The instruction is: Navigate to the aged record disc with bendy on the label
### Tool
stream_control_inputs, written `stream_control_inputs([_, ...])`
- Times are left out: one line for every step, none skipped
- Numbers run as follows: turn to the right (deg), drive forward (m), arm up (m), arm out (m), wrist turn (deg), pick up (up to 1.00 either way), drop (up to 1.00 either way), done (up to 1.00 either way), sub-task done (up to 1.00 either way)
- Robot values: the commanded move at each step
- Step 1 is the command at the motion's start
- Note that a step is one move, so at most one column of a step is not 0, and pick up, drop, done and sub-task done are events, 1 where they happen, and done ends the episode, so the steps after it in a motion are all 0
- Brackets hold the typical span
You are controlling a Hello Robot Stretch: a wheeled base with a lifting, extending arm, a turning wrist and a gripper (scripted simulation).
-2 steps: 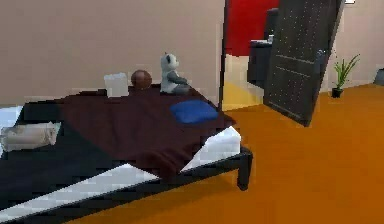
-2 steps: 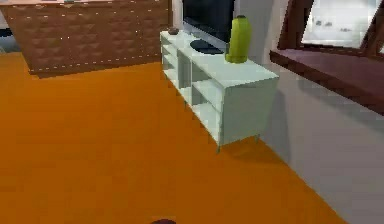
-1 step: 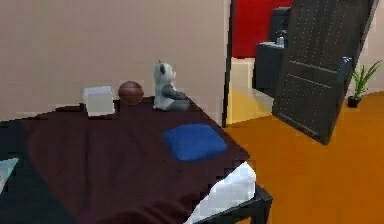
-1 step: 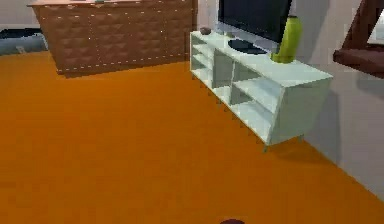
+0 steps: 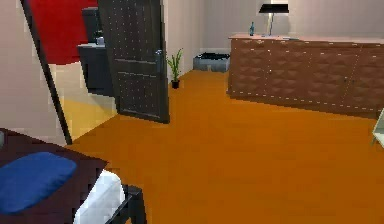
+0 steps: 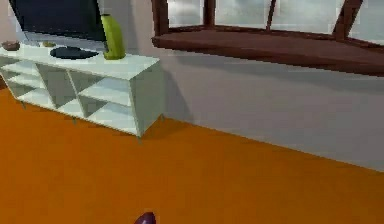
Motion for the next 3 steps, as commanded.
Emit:
stream_control_inputs([6.0, 0.0, 0.0, 0.0, 0.0, 0.0, 0.0, 0.0, 0.0])
stream_control_inputs([0.0, 0.65, 0.0, 0.0, 0.0, 0.0, 0.0, 0.0, 0.0])
stream_control_inputs([0.0, 0.4, 0.0, 0.0, 0.0, 0.0, 0.0, 0.0, 0.0])
